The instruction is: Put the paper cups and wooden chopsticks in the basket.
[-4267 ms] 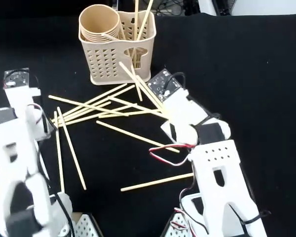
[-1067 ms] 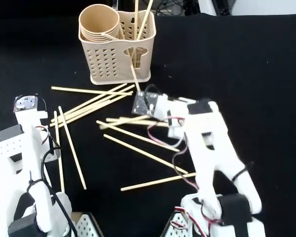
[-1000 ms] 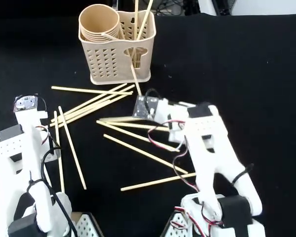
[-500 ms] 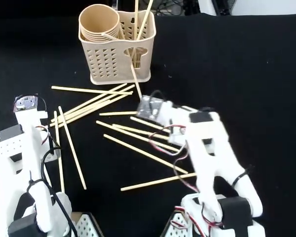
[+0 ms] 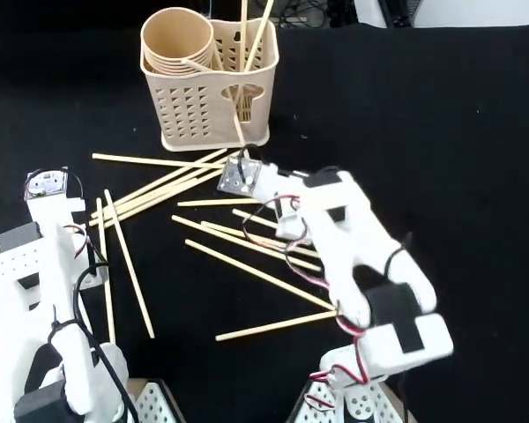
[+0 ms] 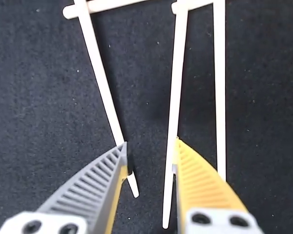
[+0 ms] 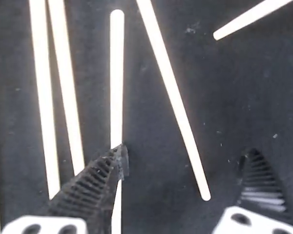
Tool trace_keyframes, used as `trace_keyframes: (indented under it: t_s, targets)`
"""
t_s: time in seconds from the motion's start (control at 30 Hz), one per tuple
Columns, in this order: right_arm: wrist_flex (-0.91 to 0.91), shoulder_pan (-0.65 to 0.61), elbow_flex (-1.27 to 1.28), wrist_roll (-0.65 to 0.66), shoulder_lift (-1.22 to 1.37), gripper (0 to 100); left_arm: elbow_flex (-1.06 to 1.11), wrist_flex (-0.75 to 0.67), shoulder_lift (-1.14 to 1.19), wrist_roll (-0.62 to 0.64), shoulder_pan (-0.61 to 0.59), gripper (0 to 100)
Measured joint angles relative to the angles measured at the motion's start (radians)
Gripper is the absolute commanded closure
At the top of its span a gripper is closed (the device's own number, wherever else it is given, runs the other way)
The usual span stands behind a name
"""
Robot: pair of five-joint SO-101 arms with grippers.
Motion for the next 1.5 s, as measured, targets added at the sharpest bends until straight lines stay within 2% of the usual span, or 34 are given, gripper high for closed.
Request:
trace_keyframes:
  t_s: [0.17, 0.37, 0.43, 0.7, 1.0, 1.07, 1.2, 1.5]
  targets:
    - [-0.003, 0.000, -0.060, 0.000, 0.078, 65.4, 0.000, 0.000, 0.000, 0.000, 0.000, 84]
    - [0.020, 0.000, -0.086, 0.011, 0.104, 99.4, 0.000, 0.000, 0.000, 0.000, 0.000, 84]
    - [0.028, 0.000, -0.091, 0.018, 0.106, 96.6, 0.000, 0.000, 0.000, 0.000, 0.000, 84]
    - [0.060, 0.072, -0.060, 0.023, 0.041, 98.7, 0.000, 0.000, 0.000, 0.000, 0.000, 84]
    - [0.074, 0.109, 0.213, 0.069, -0.267, 98.2, 0.000, 0.000, 0.000, 0.000, 0.000, 84]
    - [0.074, 0.109, 0.267, 0.074, -0.328, 92.4, 0.000, 0.000, 0.000, 0.000, 0.000, 84]
    - [0.120, 0.115, 0.307, 0.074, -0.397, 73.6, 0.000, 0.000, 0.000, 0.000, 0.000, 84]
    - [0.172, 0.029, 0.316, 0.074, -0.410, 72.4, 0.000, 0.000, 0.000, 0.000, 0.000, 84]
